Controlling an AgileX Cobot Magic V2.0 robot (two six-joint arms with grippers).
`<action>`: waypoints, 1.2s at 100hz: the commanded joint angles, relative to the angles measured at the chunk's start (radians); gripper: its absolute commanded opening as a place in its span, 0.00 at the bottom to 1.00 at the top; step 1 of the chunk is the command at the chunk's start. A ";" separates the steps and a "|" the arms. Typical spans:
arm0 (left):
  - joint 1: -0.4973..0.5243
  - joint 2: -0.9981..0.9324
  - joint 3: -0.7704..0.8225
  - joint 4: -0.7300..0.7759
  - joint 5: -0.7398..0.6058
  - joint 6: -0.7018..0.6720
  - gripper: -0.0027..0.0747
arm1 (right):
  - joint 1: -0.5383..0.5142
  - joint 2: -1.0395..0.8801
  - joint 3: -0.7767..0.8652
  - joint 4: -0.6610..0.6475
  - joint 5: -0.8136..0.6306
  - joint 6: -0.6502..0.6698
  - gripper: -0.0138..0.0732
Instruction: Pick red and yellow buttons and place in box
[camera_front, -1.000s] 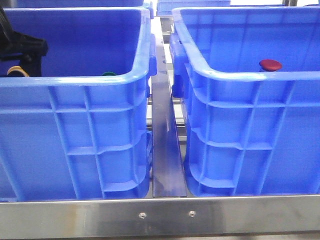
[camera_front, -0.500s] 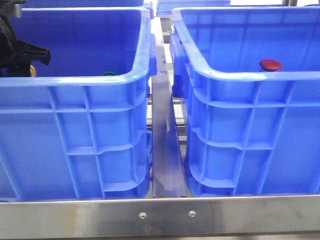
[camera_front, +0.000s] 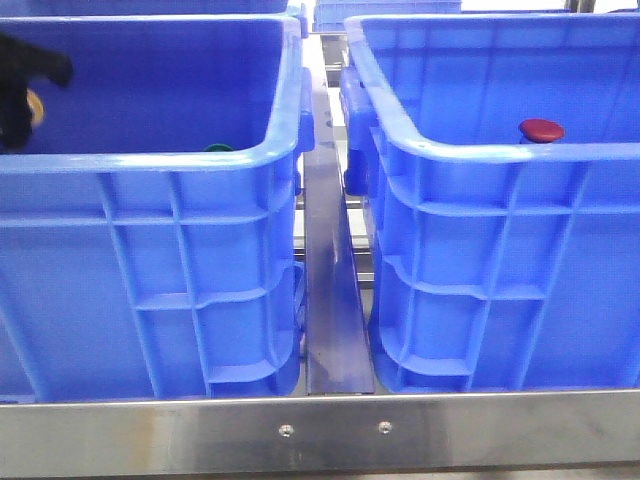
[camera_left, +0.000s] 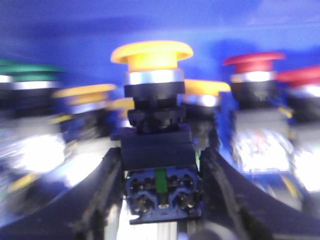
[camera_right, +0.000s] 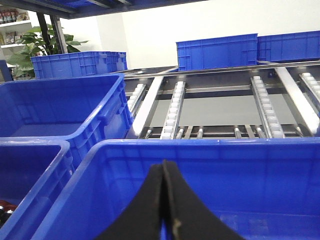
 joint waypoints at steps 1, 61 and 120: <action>-0.051 -0.126 -0.031 0.010 0.015 0.039 0.01 | -0.002 -0.003 -0.026 -0.002 -0.003 -0.008 0.08; -0.712 -0.500 -0.031 0.002 0.125 0.103 0.01 | -0.002 -0.003 -0.026 -0.002 0.008 -0.008 0.08; -0.931 -0.491 -0.031 0.006 0.117 0.105 0.01 | -0.002 -0.003 -0.026 0.127 0.266 0.002 0.88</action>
